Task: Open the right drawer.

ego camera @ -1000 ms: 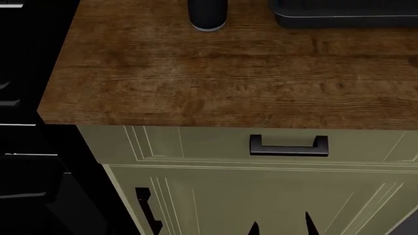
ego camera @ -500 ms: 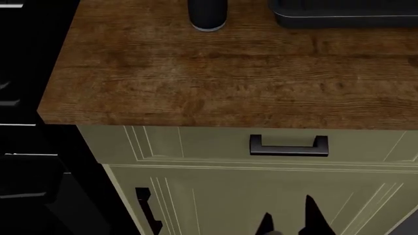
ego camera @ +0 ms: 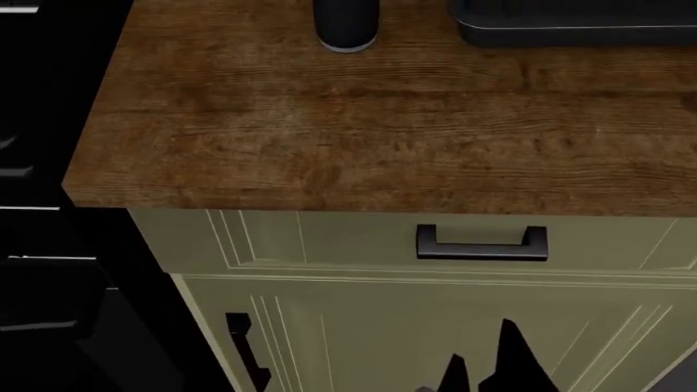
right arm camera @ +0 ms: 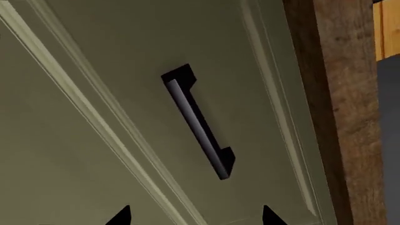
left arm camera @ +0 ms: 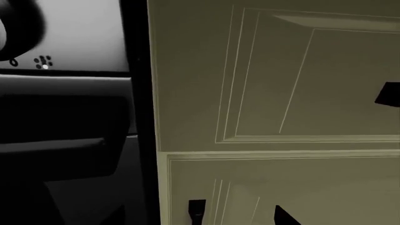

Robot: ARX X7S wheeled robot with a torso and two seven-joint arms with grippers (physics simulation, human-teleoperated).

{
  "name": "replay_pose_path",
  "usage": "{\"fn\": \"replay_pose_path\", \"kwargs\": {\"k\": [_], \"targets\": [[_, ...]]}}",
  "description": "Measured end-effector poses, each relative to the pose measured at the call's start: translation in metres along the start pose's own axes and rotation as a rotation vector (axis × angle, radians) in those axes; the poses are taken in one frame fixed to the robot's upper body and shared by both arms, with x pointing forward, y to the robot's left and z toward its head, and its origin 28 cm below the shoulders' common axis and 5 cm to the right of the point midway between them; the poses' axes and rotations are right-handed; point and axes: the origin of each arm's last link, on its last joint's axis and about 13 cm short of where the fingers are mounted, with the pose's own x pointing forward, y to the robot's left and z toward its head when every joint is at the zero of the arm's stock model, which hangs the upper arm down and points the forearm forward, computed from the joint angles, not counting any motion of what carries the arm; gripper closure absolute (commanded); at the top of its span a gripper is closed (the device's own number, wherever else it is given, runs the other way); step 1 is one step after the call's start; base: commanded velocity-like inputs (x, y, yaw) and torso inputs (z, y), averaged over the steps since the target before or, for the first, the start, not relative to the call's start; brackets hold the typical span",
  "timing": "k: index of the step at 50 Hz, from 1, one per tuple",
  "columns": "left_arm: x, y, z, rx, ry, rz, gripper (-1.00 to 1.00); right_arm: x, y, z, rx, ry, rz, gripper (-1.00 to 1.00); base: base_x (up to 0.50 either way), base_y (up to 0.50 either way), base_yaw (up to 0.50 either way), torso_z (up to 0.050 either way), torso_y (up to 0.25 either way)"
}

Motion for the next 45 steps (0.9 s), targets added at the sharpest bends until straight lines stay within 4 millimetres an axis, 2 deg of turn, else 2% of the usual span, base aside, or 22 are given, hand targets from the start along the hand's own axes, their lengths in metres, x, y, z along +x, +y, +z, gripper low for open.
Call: {"fn": "replay_pose_path", "kwargs": {"k": [45], "targets": [[-0.001, 0.001, -0.001, 0.005, 0.004, 0.004, -1.00, 0.043, 0.004, 0.001, -0.393, -0.011, -0.042, -1.00, 0.00, 0.00, 0.00, 0.000, 0.000]]}}
